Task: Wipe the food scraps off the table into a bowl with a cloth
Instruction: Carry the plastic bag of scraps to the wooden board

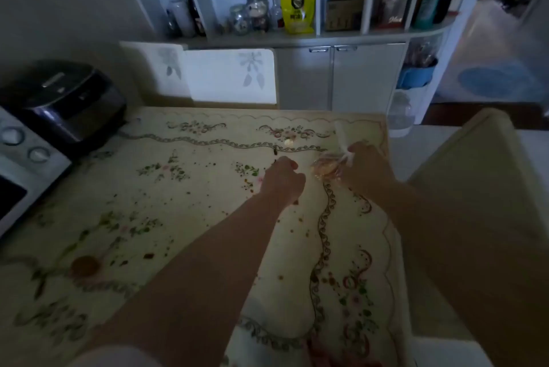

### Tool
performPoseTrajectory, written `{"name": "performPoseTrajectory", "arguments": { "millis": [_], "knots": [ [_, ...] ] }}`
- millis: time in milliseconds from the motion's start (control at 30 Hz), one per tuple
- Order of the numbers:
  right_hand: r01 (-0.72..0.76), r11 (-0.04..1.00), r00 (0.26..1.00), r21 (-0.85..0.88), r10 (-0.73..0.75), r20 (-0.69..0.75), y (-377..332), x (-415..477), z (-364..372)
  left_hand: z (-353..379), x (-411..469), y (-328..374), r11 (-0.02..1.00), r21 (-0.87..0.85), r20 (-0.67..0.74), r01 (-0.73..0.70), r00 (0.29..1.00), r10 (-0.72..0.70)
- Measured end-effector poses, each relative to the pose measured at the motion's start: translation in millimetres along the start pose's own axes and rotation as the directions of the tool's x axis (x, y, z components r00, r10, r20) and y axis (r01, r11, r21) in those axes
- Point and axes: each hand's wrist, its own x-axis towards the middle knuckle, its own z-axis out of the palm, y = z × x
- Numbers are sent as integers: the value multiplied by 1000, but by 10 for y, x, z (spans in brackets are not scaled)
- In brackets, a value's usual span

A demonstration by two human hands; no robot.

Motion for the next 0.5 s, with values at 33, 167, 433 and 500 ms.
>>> {"name": "performPoseTrajectory", "arguments": {
  "millis": [33, 167, 433, 500],
  "knots": [
    [-35, 999, 999, 18, 36, -12, -22, 78, 19, 20, 118, 12, 1000, -8, 20, 8, 1000, -7],
    [-94, 992, 996, -78, 93, -13, -80, 331, 122, 153, 514, 3, 998, -65, 72, 27, 997, -22],
    [-104, 972, 992, -210, 87, -89, 91, 609, 349, 277, 787, -59, 984, -159, 124, 84, 990, -65],
    [-15, 977, 999, -211, 5, -45, 143, 578, 341, 266, 773, -82, 978, -186, 136, 99, 988, -74]
  ]
}}
